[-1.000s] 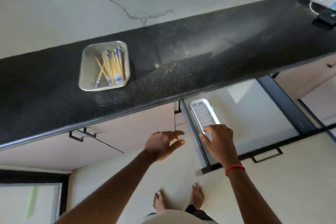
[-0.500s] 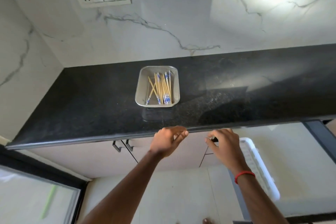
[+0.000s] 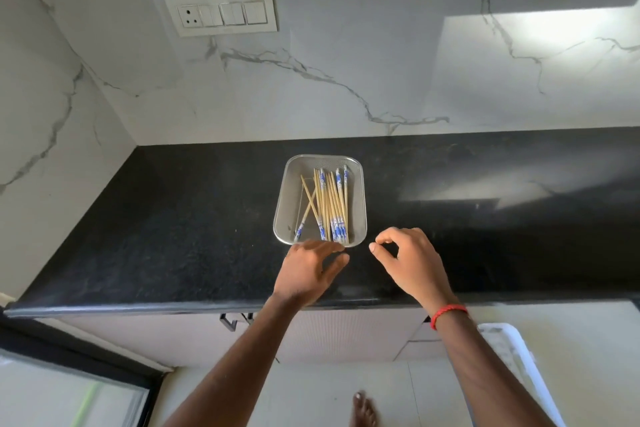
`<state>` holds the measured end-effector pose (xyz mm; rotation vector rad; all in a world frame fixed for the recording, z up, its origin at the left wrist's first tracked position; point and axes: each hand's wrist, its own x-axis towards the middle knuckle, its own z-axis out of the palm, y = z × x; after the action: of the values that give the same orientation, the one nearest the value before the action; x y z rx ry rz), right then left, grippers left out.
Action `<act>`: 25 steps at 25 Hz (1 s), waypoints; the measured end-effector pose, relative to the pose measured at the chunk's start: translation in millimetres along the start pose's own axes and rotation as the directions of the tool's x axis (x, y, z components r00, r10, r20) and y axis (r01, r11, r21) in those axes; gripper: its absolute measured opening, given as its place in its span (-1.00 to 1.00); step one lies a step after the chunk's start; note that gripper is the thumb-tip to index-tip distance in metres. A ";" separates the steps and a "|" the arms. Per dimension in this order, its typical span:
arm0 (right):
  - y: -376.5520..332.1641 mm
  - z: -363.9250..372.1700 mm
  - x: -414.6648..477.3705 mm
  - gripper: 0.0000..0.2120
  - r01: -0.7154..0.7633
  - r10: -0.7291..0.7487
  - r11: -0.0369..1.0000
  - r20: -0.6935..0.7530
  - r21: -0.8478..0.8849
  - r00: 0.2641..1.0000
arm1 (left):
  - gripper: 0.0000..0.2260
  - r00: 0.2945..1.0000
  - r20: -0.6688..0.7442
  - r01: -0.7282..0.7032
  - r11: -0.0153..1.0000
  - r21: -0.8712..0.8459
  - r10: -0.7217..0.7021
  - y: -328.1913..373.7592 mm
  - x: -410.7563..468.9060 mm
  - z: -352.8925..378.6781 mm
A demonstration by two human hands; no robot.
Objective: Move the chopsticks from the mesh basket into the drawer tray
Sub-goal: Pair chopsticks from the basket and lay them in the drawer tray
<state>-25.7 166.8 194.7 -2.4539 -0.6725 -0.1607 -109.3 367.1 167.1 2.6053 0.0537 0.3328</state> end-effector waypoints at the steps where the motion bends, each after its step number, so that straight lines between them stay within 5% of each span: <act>1: -2.3 5.5 15.6 -0.81 0.000 -0.001 1.000 0.018 0.006 1.000 | -0.61 1.000 0.014 -0.004 0.997 0.082 0.003 -8.4 9.8 -0.6; 8: -10.3 48.4 97.1 -0.76 0.052 -0.058 0.998 0.177 0.037 0.983 | -0.53 0.974 0.212 0.006 0.950 0.312 -0.076 -48.6 56.5 4.7; 25: 2.1 64.1 81.0 -0.71 0.144 -0.049 0.955 0.339 -0.261 0.940 | -0.66 0.858 0.511 -0.051 0.999 0.010 0.039 -59.8 63.4 4.5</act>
<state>43.1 236.5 161.8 -2.7544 -0.9747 0.1304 -45.3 423.3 148.1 2.6329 -0.1898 -0.3575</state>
